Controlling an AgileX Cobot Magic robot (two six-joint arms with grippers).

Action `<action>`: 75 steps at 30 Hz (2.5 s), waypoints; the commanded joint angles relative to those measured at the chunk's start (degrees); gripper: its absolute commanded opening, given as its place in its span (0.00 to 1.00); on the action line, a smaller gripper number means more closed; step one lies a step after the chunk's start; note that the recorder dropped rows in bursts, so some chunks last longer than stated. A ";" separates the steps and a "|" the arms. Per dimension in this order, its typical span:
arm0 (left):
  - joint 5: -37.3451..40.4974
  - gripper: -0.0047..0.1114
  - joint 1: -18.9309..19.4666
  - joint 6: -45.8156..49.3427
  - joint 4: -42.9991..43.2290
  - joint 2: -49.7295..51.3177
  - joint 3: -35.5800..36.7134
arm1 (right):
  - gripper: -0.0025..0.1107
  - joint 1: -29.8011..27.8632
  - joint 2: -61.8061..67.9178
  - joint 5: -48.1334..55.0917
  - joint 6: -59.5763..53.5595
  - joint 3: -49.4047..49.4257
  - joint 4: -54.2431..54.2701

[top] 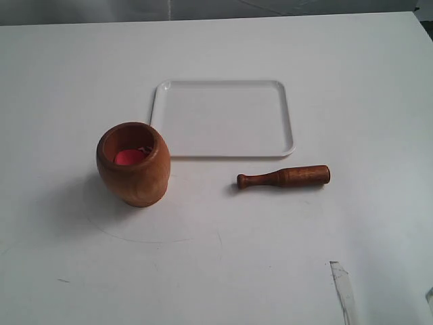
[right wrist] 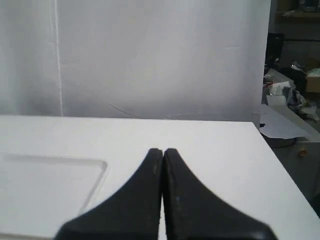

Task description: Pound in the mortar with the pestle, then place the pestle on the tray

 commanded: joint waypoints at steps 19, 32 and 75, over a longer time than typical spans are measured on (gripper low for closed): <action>-0.17 0.04 -0.44 -0.47 -0.42 -0.07 0.03 | 0.02 -0.42 -0.19 -4.33 0.27 0.21 12.34; -0.17 0.04 -0.44 -0.47 -0.42 -0.07 0.03 | 0.02 -0.42 -0.19 -9.21 -0.17 -6.62 16.42; -0.17 0.04 -0.44 -0.47 -0.42 -0.07 0.03 | 0.02 18.60 78.72 42.39 -61.13 -49.94 23.13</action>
